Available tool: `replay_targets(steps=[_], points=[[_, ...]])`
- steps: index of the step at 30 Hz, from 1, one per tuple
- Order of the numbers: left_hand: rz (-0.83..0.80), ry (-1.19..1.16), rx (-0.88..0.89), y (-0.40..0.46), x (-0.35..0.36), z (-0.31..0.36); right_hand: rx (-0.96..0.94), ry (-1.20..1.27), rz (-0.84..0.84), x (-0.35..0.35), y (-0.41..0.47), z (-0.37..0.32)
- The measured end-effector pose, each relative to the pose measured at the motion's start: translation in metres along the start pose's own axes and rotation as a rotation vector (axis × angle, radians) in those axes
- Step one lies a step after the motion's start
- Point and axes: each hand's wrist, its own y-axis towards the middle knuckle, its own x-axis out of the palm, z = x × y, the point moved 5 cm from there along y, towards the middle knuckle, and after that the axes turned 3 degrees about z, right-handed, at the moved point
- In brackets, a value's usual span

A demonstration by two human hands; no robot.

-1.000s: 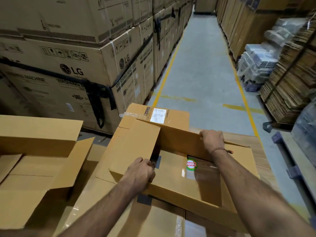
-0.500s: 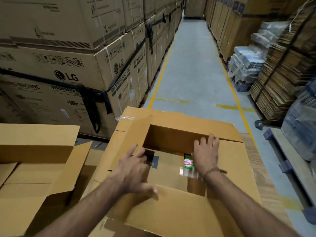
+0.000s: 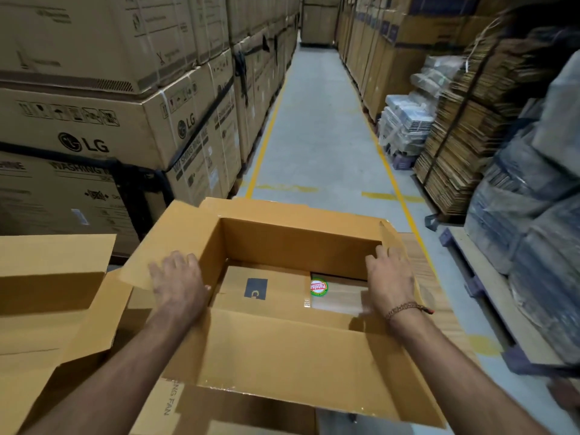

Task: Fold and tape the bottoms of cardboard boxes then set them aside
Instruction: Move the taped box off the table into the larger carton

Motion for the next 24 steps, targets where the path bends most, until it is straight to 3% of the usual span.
replay_targets(steps=[3,6,9,13,24], points=[[-0.104,-0.121,-0.032,-0.002,0.024,0.003,0.124,-0.145,-0.008,-0.009,-0.004,0.037],[-0.185,-0.327,-0.047,-0.004,0.036,0.000,0.339,-0.293,-0.235,0.006,-0.015,0.078],[-0.240,-0.533,-0.046,-0.002,0.039,-0.004,0.447,-0.081,-0.379,0.044,-0.036,0.107],[-0.199,-0.603,-0.056,0.000,0.037,-0.006,0.432,0.349,-0.425,0.087,-0.064,0.096],[-0.192,-0.736,-0.106,0.008,0.046,-0.002,0.562,0.586,-0.375,0.110,-0.069,0.087]])
